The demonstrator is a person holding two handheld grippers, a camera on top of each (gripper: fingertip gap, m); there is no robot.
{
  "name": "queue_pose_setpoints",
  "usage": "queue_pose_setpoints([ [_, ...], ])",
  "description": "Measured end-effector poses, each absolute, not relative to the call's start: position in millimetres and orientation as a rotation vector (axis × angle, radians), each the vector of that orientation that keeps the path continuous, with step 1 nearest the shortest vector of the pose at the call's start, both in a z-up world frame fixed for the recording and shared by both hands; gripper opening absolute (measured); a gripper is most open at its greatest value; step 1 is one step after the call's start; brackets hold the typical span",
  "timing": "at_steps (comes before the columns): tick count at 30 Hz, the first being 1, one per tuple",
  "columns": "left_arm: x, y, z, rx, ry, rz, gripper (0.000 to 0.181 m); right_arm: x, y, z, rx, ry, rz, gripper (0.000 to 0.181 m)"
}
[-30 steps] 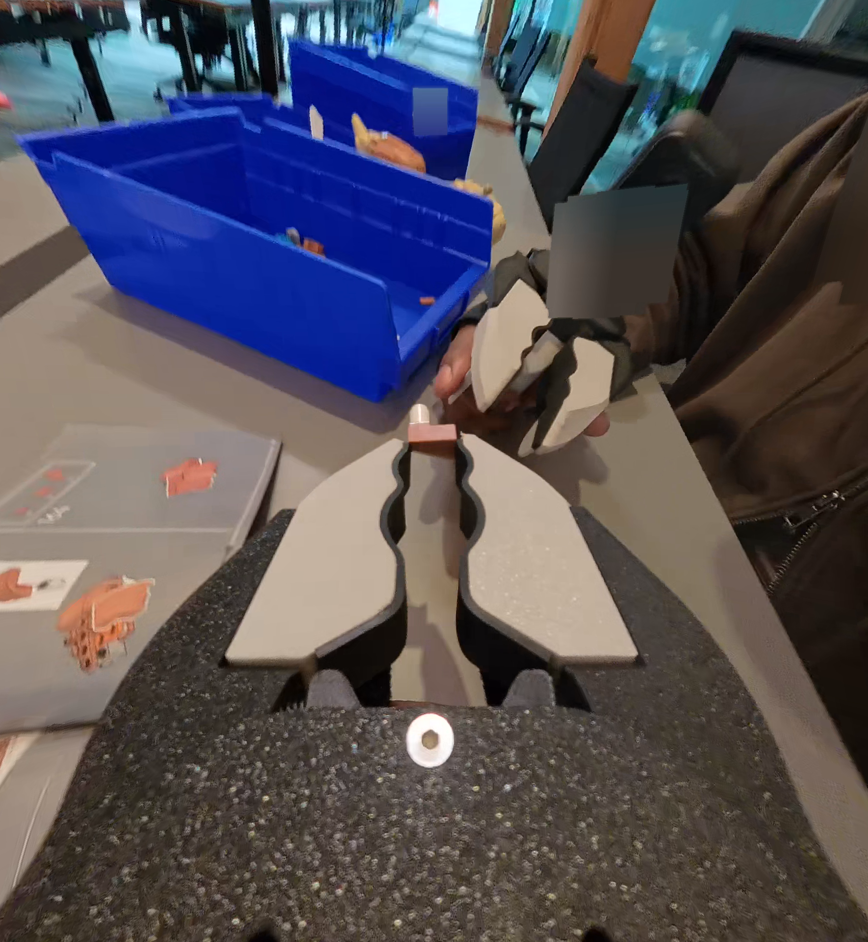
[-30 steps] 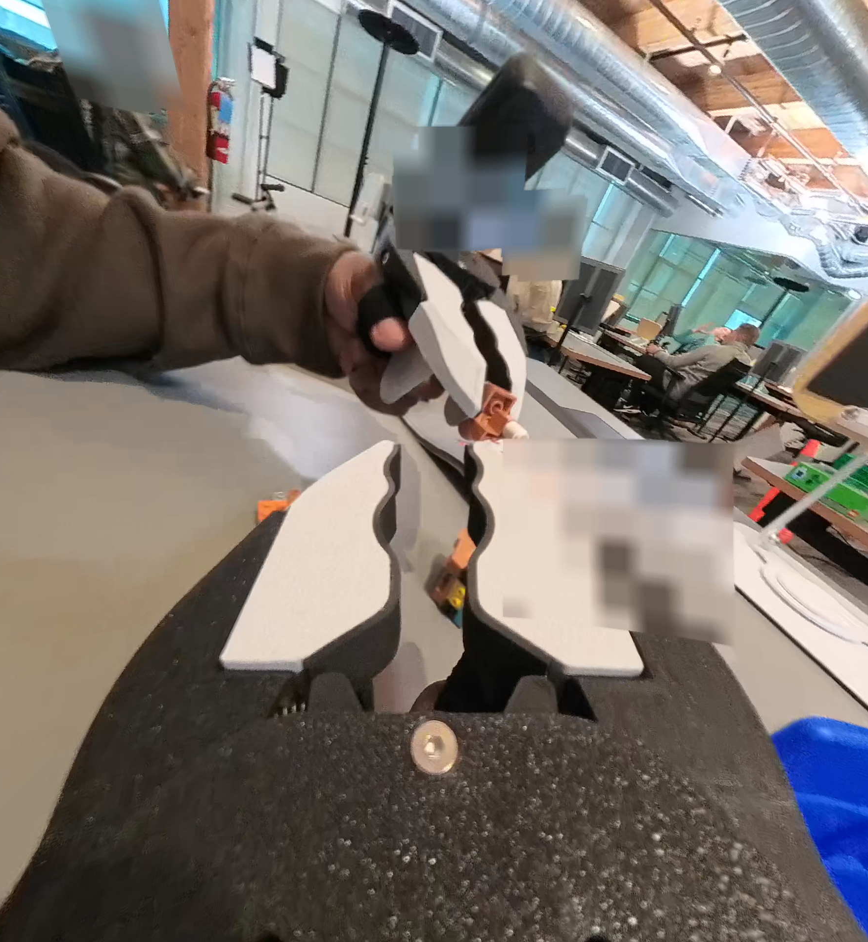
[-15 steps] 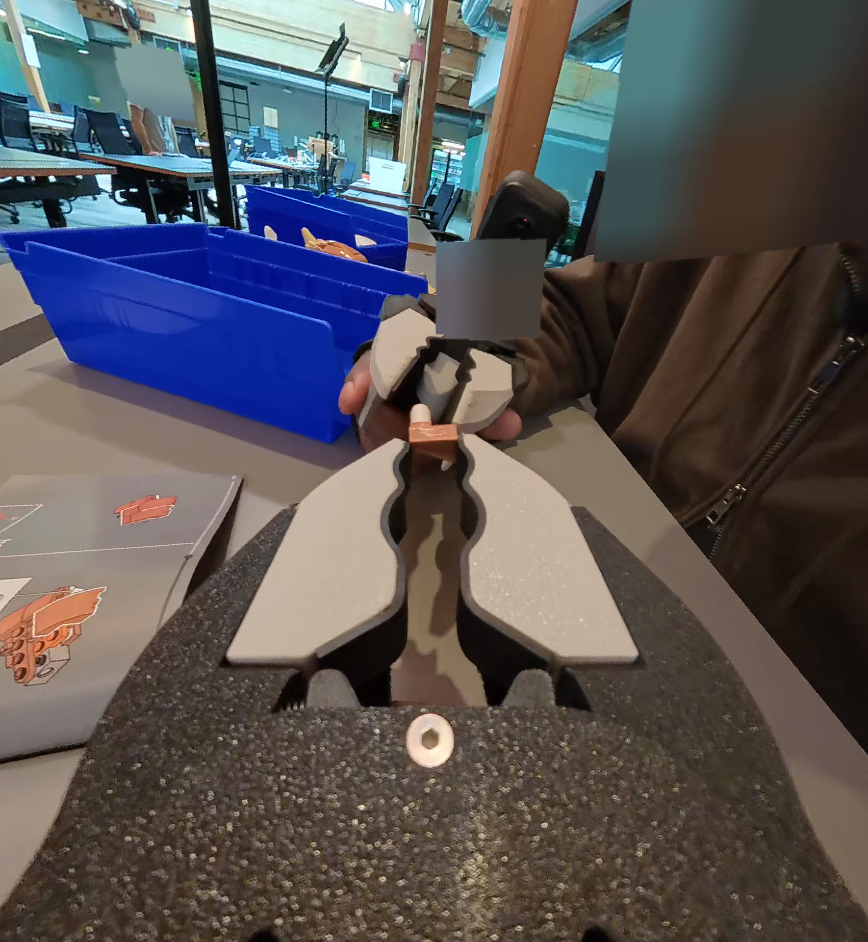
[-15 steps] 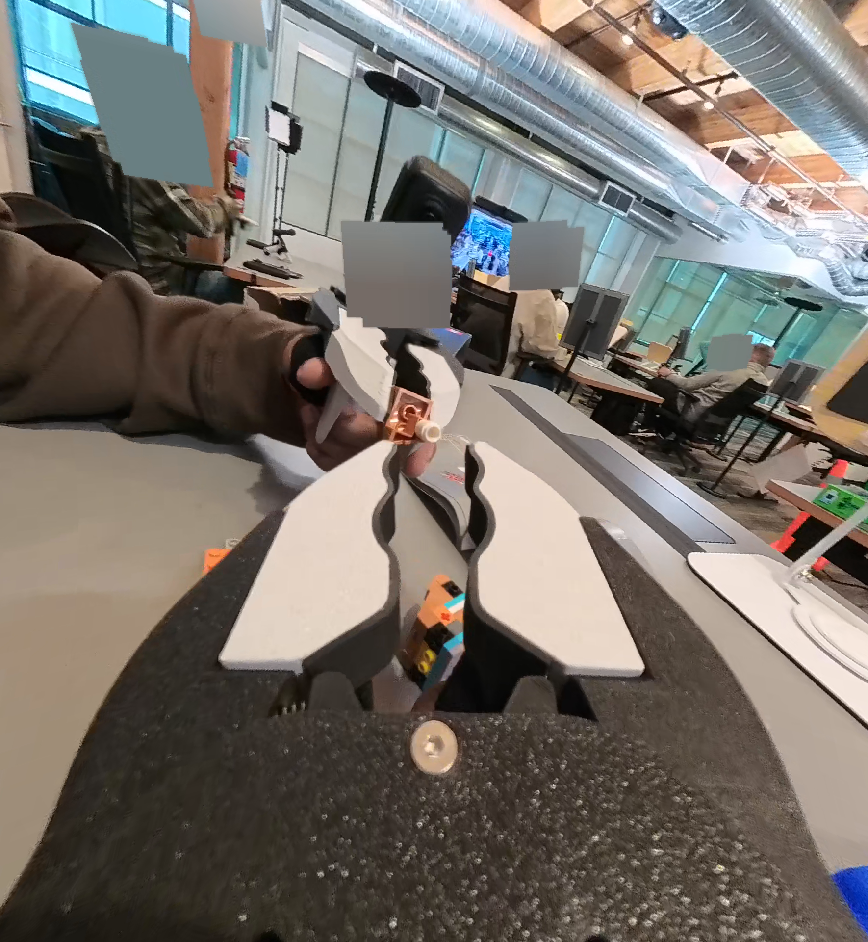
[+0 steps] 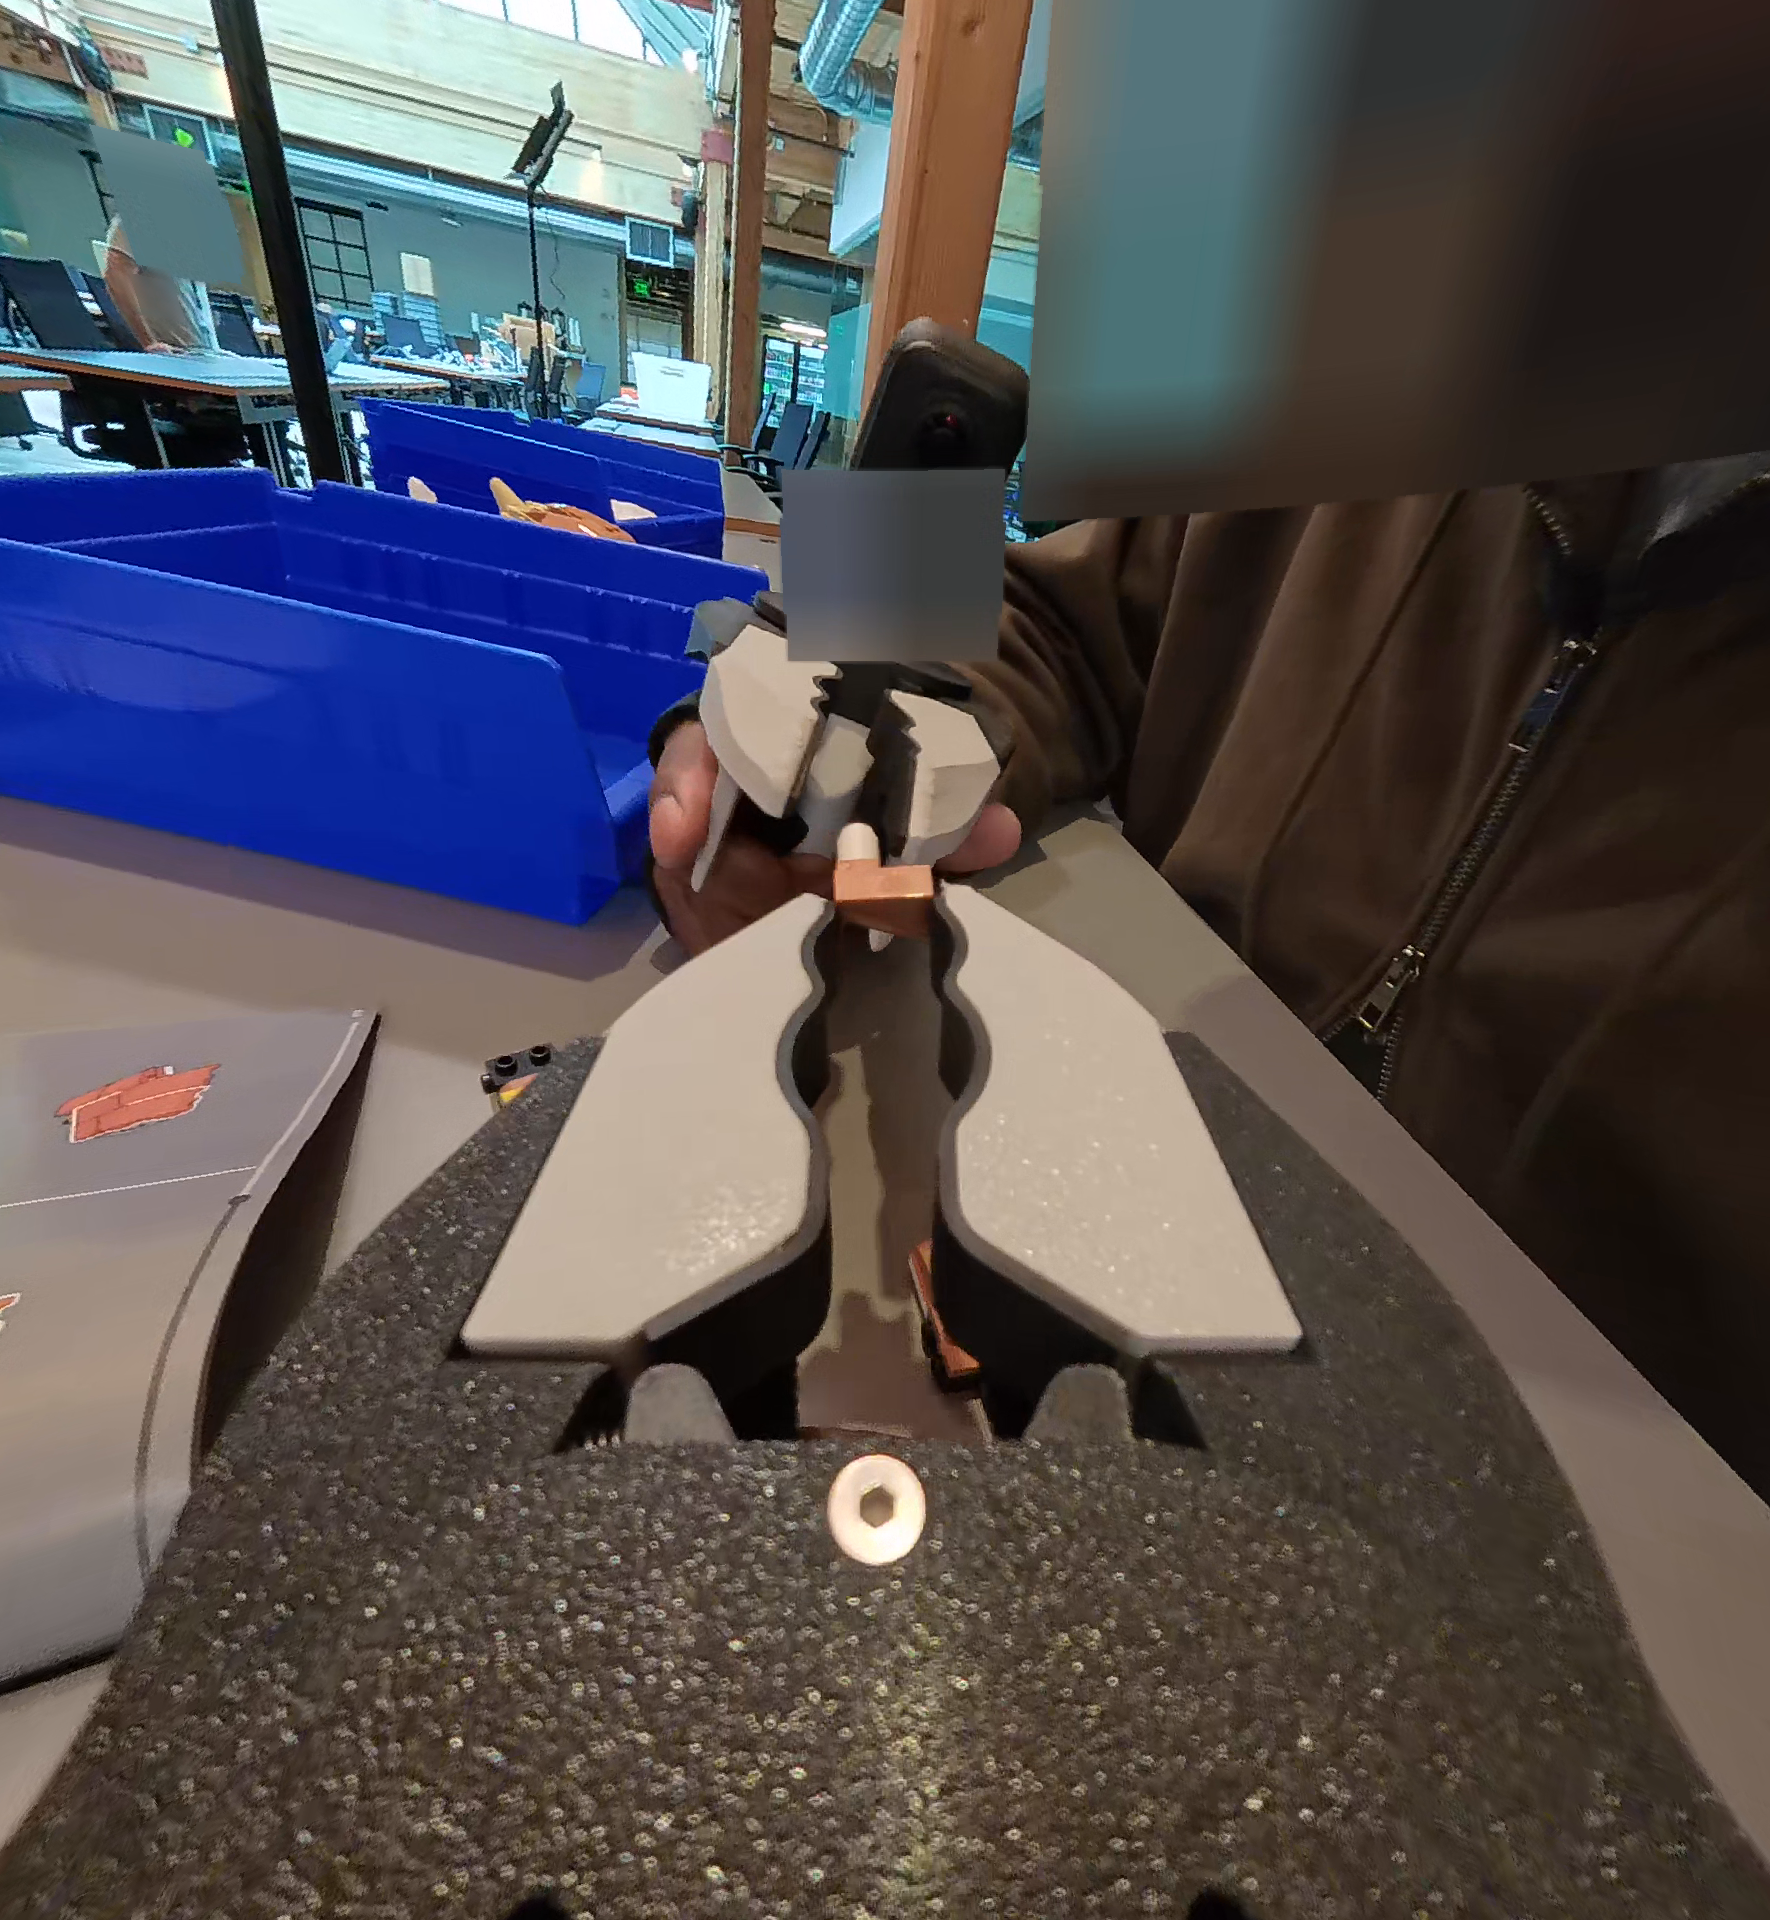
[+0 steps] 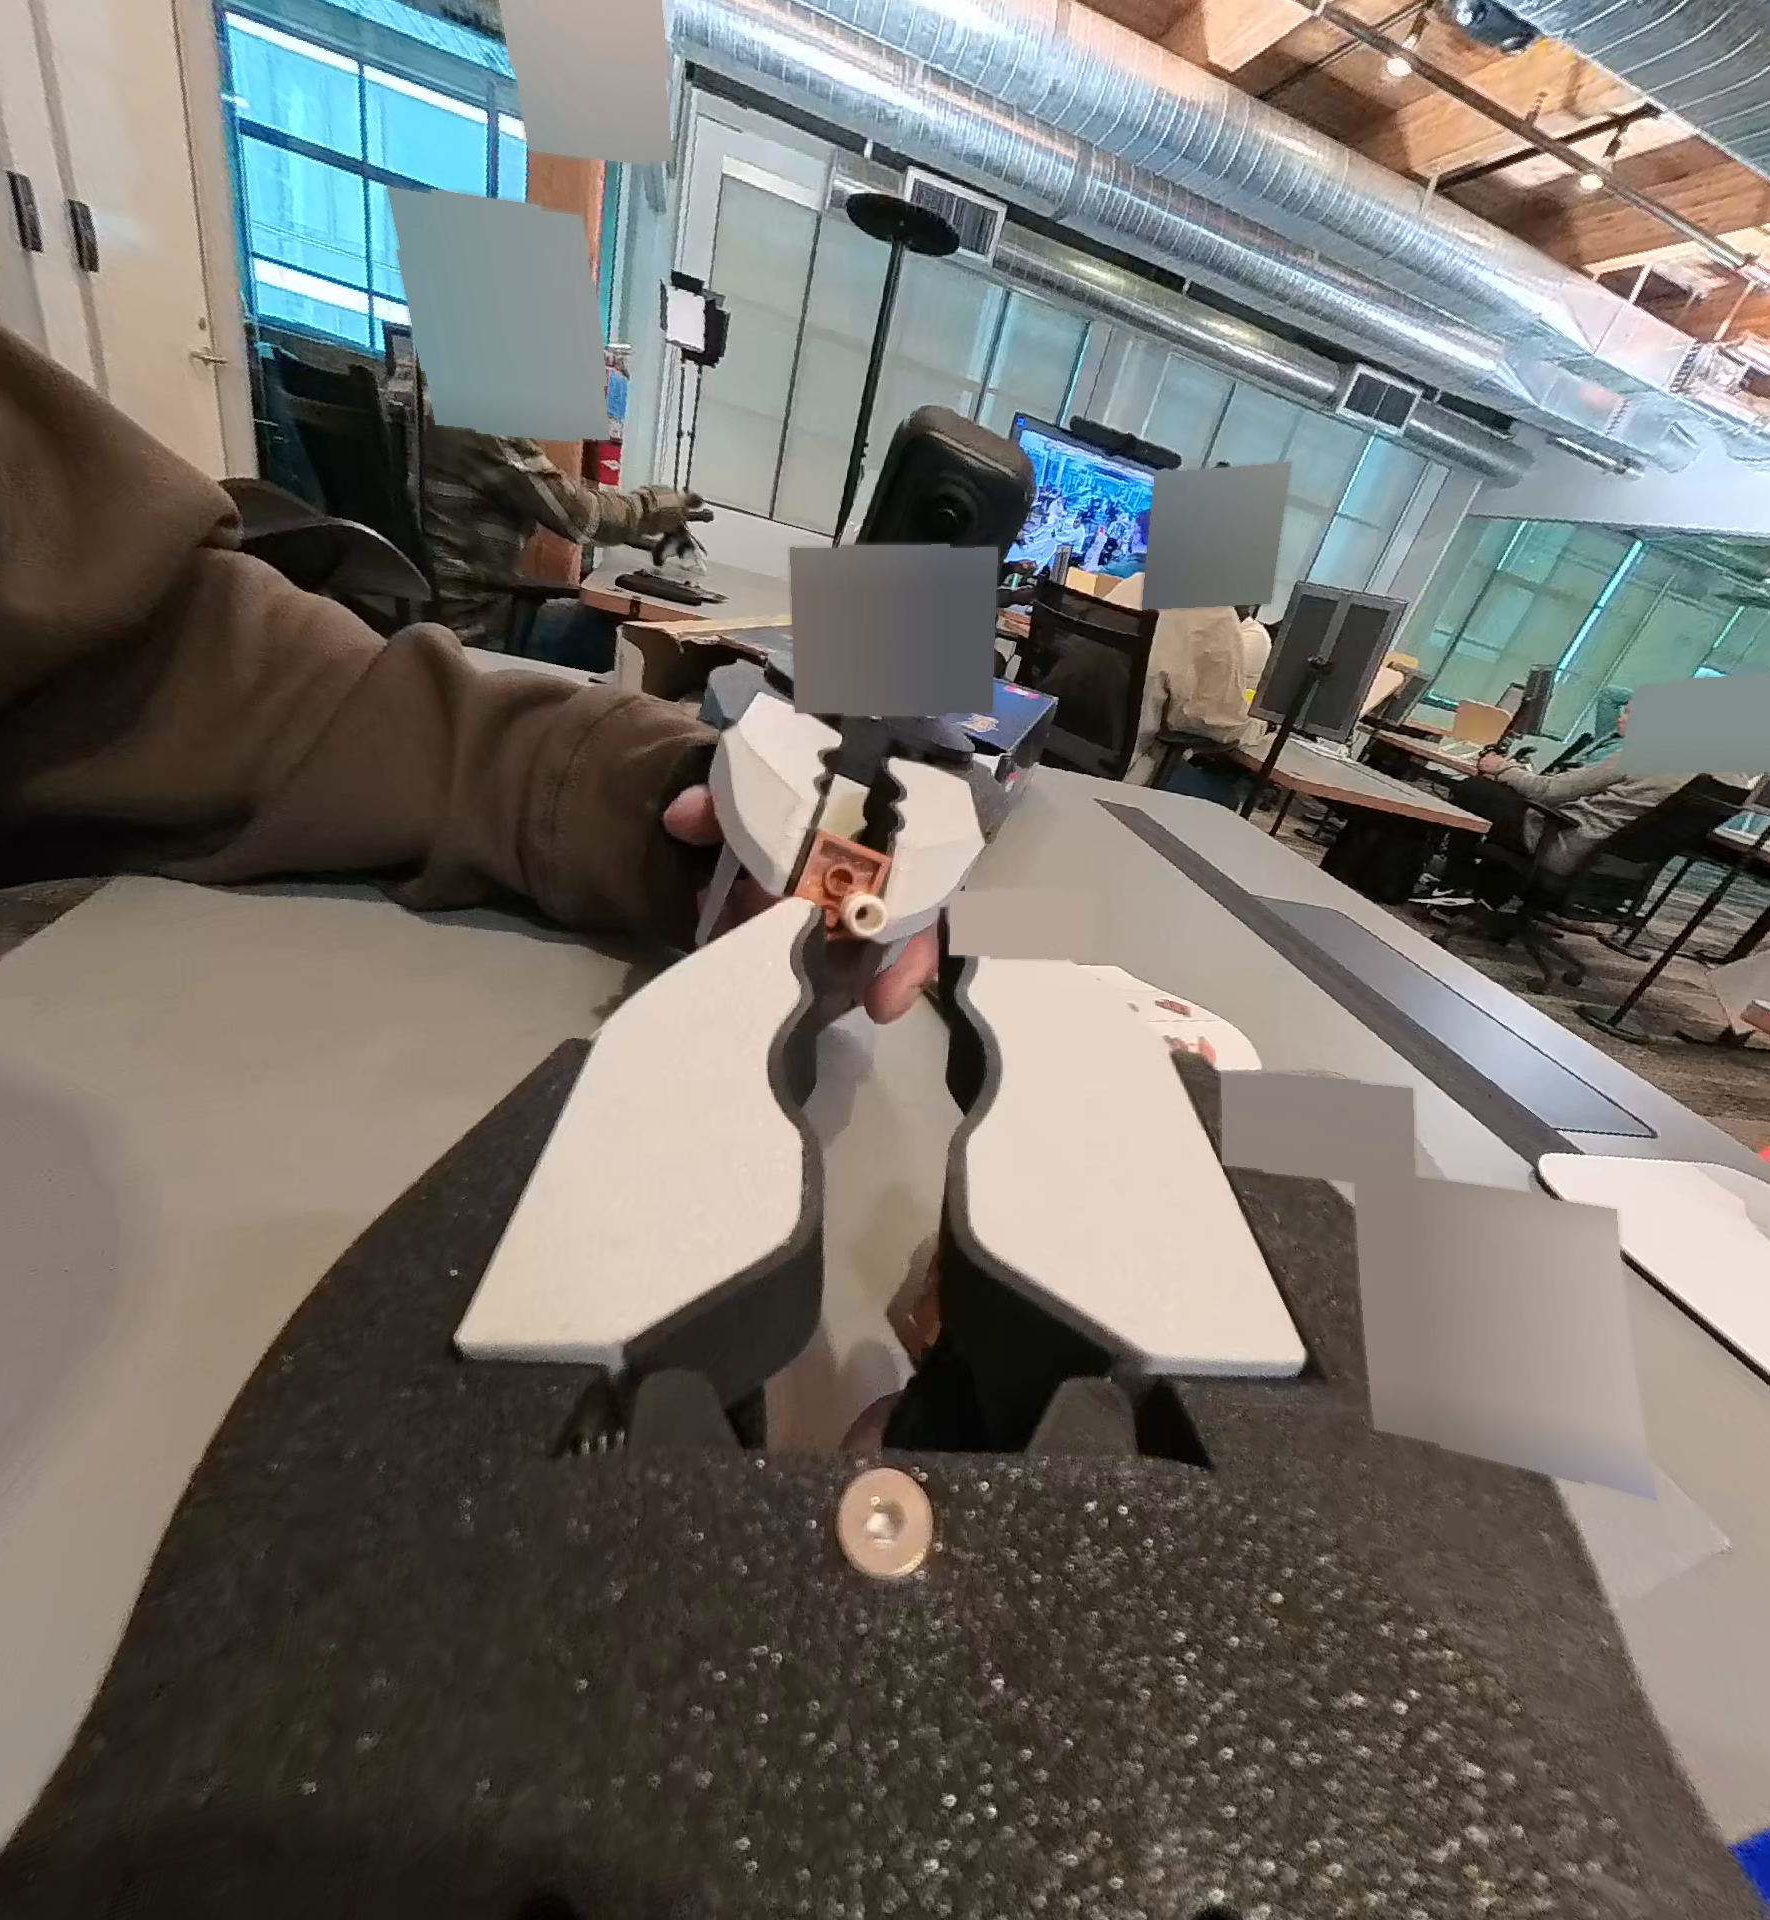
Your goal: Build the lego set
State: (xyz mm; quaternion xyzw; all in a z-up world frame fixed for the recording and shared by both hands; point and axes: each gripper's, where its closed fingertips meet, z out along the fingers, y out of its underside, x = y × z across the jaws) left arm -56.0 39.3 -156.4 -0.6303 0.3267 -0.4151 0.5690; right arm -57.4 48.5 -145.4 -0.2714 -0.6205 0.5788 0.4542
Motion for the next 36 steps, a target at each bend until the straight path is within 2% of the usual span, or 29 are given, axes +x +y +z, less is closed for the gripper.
queue_pose_setpoints([
  [16,-50.6,35.3,-159.3,-1.479,0.804,-0.989,0.016,-55.1,38.6,-149.8,-0.629,-1.594,1.429,0.008],
  [36,-49.2,34.2,-160.5,-1.468,0.836,-0.949,0.016,-55.0,36.4,-153.4,-0.661,-1.642,1.464,0.007],
])
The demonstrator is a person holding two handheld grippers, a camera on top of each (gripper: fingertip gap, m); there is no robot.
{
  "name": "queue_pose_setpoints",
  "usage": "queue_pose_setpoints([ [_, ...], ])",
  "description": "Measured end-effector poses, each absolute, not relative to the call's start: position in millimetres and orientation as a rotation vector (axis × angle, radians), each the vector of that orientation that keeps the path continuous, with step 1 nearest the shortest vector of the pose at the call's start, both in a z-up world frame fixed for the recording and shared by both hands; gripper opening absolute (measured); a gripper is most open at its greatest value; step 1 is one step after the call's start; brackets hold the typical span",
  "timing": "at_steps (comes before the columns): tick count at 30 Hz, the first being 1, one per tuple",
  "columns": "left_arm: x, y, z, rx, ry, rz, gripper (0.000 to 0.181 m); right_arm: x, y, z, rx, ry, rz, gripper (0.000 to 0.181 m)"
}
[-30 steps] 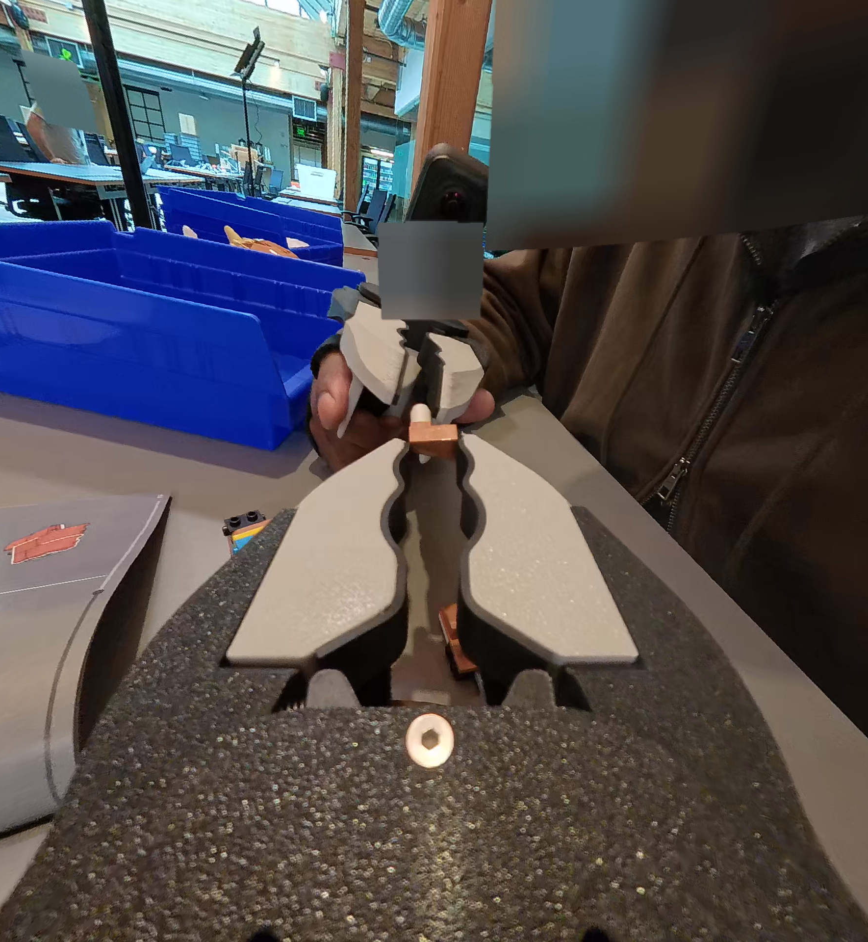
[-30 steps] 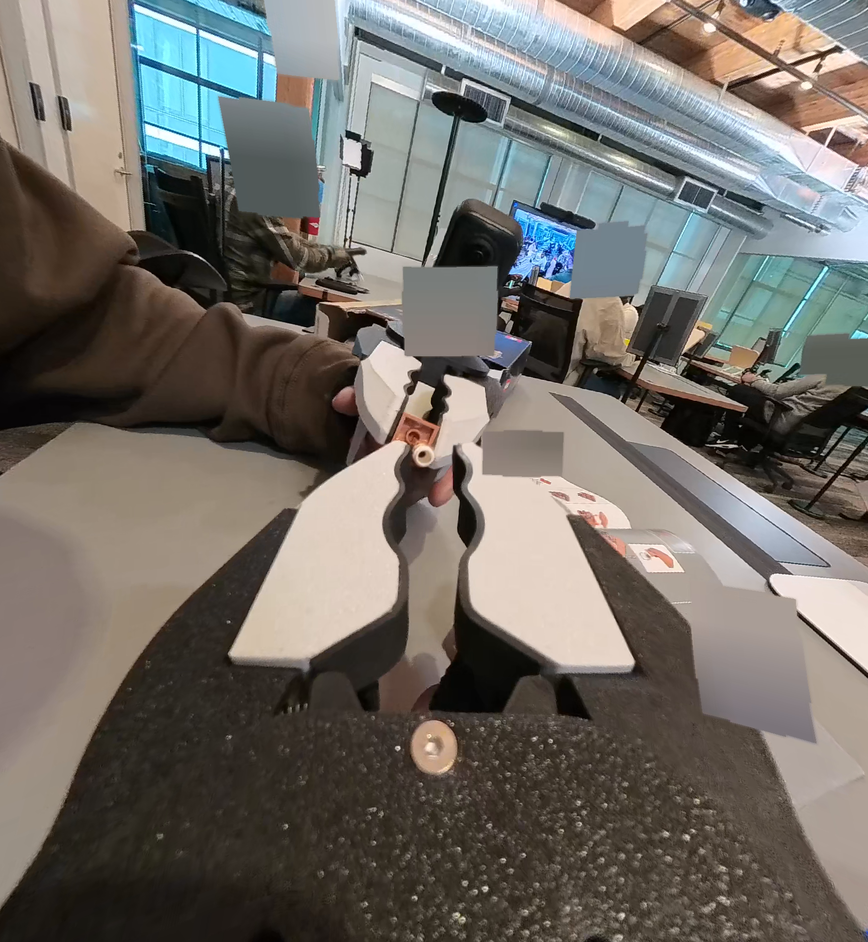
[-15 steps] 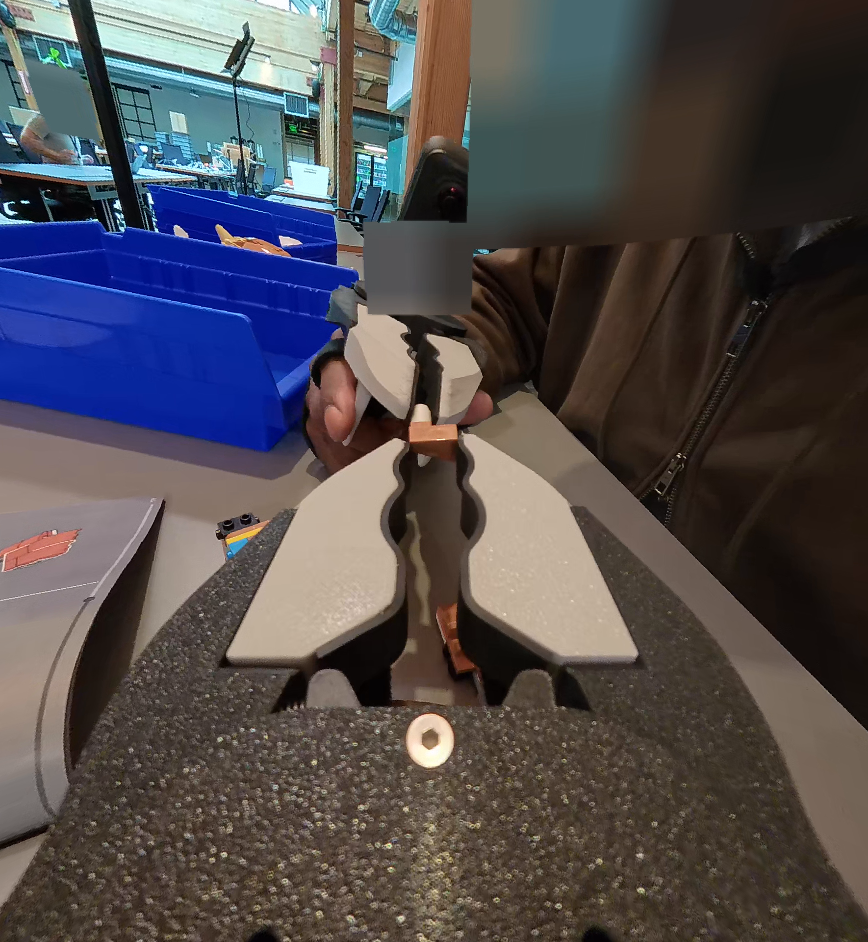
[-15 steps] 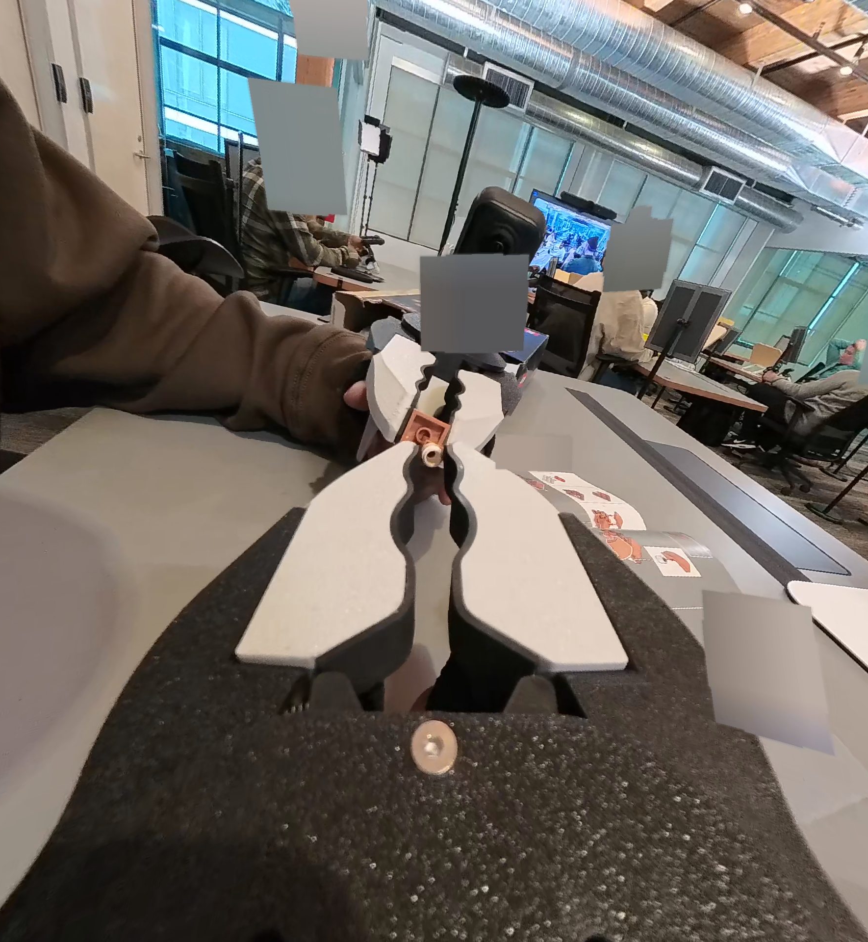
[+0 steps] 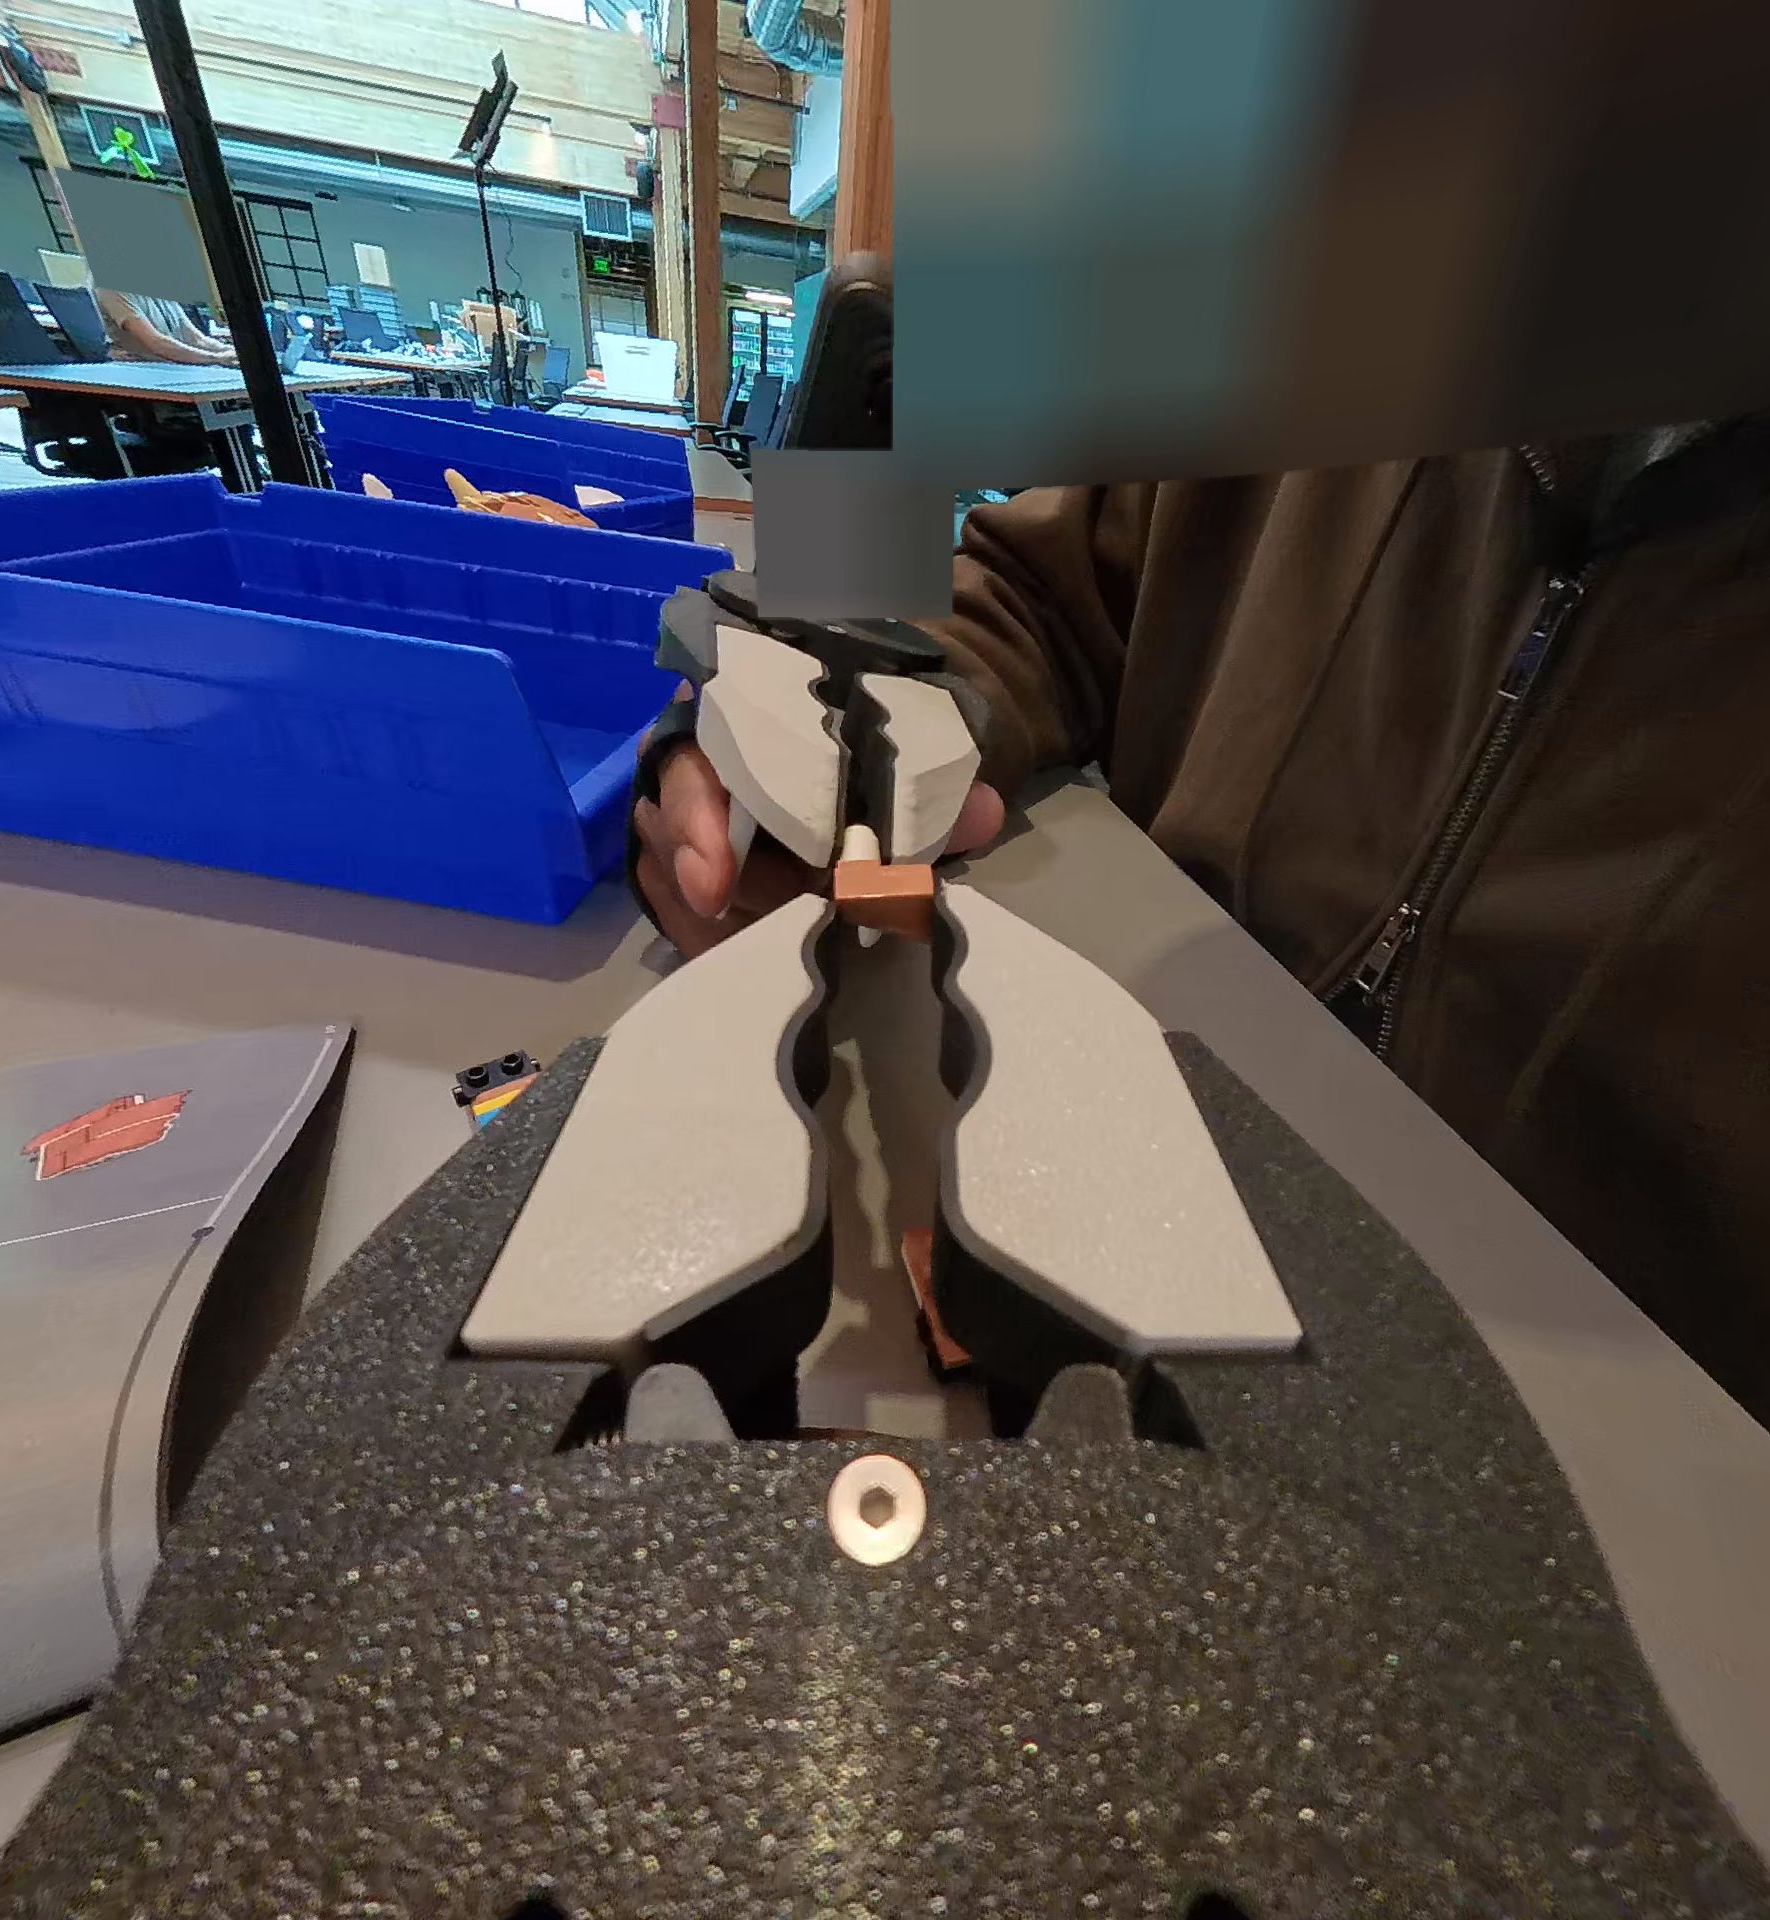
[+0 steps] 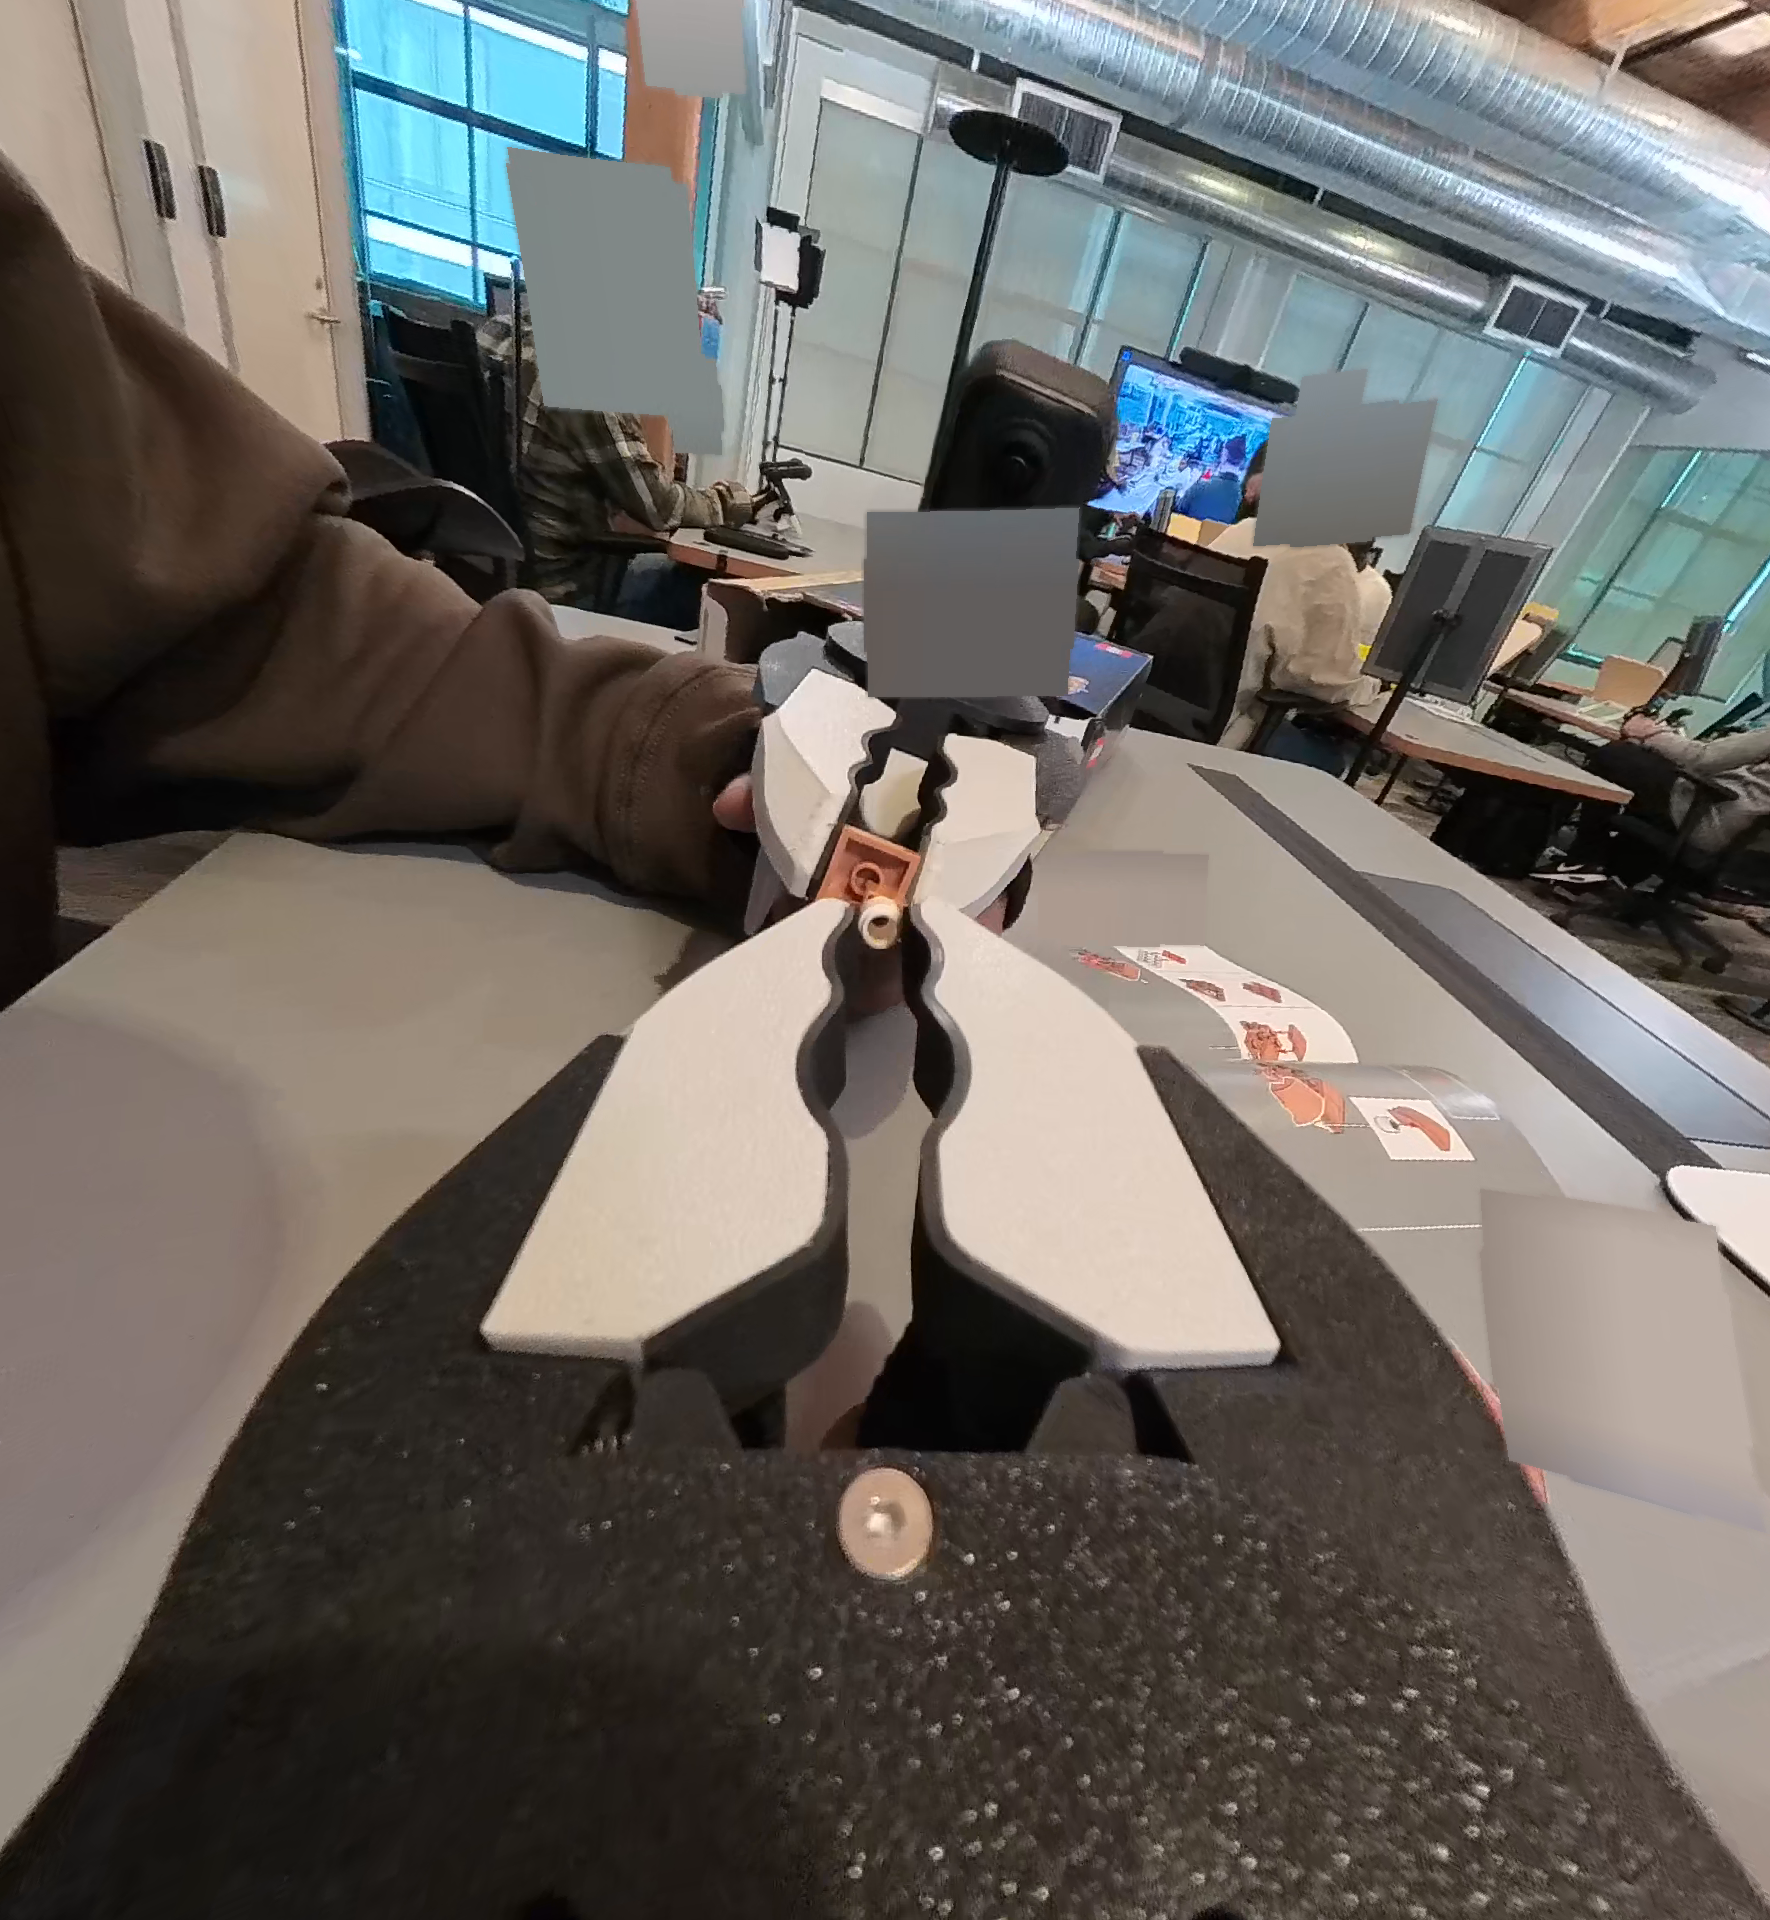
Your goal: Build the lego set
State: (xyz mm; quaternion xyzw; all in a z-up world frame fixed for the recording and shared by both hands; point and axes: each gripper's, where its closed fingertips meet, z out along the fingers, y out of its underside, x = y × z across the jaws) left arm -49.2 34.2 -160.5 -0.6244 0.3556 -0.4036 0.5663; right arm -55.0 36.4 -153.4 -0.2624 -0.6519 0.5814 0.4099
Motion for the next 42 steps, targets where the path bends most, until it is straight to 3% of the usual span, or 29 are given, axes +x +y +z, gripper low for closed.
queue_pose_setpoints([
  [11,-68.5,38.7,-149.6,-1.431,0.758,-0.898,0.016,-52.8,54.5,-138.9,-0.738,-1.516,1.583,0.007],
  [42,-47.2,41.6,-169.4,-1.561,0.805,-0.951,0.016,-56.2,32.8,-158.6,-0.583,-1.626,1.265,0.007],
])
